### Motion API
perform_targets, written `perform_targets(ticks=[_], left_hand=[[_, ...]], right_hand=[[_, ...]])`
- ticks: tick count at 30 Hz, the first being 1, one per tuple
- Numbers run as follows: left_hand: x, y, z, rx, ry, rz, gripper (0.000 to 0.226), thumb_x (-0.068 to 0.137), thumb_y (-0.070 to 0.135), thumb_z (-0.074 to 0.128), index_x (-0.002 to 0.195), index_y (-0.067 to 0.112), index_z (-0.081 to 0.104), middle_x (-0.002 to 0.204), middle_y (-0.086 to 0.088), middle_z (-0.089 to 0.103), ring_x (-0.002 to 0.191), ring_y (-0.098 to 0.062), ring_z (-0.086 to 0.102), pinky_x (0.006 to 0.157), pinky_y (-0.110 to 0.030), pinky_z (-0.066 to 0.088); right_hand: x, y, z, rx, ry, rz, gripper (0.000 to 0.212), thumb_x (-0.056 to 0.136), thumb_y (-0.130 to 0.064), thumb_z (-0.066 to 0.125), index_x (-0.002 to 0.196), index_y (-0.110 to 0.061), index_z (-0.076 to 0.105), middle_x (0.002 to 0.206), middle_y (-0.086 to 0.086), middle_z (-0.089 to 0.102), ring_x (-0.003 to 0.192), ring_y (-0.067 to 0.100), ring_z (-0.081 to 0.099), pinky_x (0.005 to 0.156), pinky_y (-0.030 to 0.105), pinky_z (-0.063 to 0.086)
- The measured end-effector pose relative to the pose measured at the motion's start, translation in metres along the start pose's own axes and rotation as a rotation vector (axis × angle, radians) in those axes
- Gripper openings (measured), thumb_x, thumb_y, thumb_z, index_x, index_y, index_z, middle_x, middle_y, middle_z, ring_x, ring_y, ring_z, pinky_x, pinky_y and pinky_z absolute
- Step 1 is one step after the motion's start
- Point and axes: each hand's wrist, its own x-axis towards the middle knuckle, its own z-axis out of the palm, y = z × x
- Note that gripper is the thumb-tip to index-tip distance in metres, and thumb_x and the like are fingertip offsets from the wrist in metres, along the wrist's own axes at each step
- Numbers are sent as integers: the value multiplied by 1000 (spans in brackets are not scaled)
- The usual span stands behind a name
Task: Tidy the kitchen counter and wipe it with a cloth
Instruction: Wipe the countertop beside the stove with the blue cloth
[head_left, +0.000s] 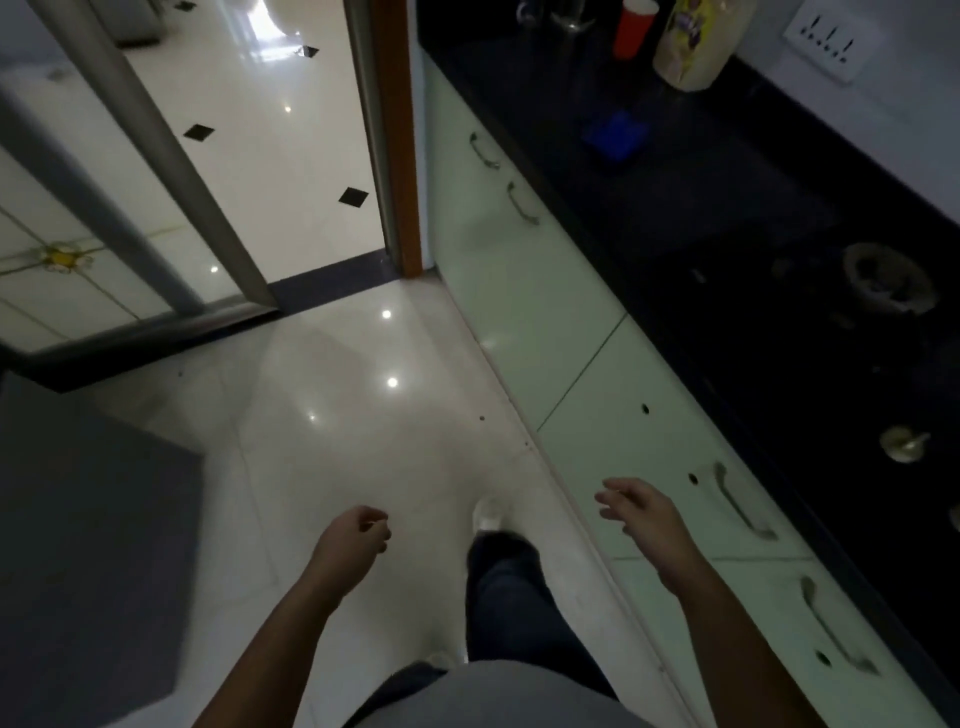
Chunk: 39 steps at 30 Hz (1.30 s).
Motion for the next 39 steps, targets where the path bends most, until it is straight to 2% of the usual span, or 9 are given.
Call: perform_targets(ticks=[4,8,12,16,19,23,28,34,39], left_hand=[[67,103,-5,73,14,198,24,92,16,49,113,10,58,103,-9,66,90,-19,62,74,-27,47],[126,210,-17,209,63,343,28,92,21,50,118,15,55,109,-5,63,96,-14,58,81,-24,45],[182,306,-32,339,128,546,30,92,19,49,121,14,54,115,-3,61,92,-5,51,80,-17,39],[235,363,-41,376,183,652,28,91,17,51,118,12,56,117,-3,62,98,-6,54,83,-17,39],[279,399,-43,430,157,714,27,90,16,52,116,12,57,118,-3,61,108,-15,56,87,-19,38],[344,455,-43,630,62,935,22,86,15,56,107,10,62,114,-8,62,104,-25,60,84,-28,45],[410,521,-36,790,-41,1040,41,82,31,42,108,7,64,115,-12,64,105,-30,61,90,-38,47],[451,553,-30,888,-158,1066,37,81,29,47,107,10,65,117,-10,63,111,-31,58,93,-43,45],[457,559,-29,905,-288,1142,38,81,31,39,99,11,66,111,-8,65,104,-28,62,88,-41,48]], right_hand=[[79,-73,-24,71,49,-96,12,91,-12,51,100,-17,59,103,10,65,85,15,62,67,19,42],[163,-169,-49,124,98,-201,15,91,-8,51,104,-11,57,101,12,63,80,14,60,63,10,46],[240,-257,-63,155,175,-269,25,91,-16,52,115,-12,55,103,5,61,84,6,58,69,15,41],[303,-310,-66,202,284,-237,33,90,-22,55,122,-15,51,107,2,59,93,14,58,70,20,44],[345,-334,-64,184,411,-185,44,87,-28,58,128,-18,44,113,2,54,103,19,55,83,30,46],[397,-361,-63,51,585,-53,70,81,-46,61,138,-19,30,136,9,41,117,24,49,93,39,46],[451,-396,-59,-119,636,194,86,75,-62,57,142,-22,20,140,17,29,125,36,38,94,45,43],[489,-417,-46,-525,675,362,85,75,-63,56,139,-21,19,135,20,28,119,35,36,93,43,41],[483,-410,-42,-532,698,259,63,85,-41,56,138,-24,28,134,19,32,119,35,38,91,44,44]])
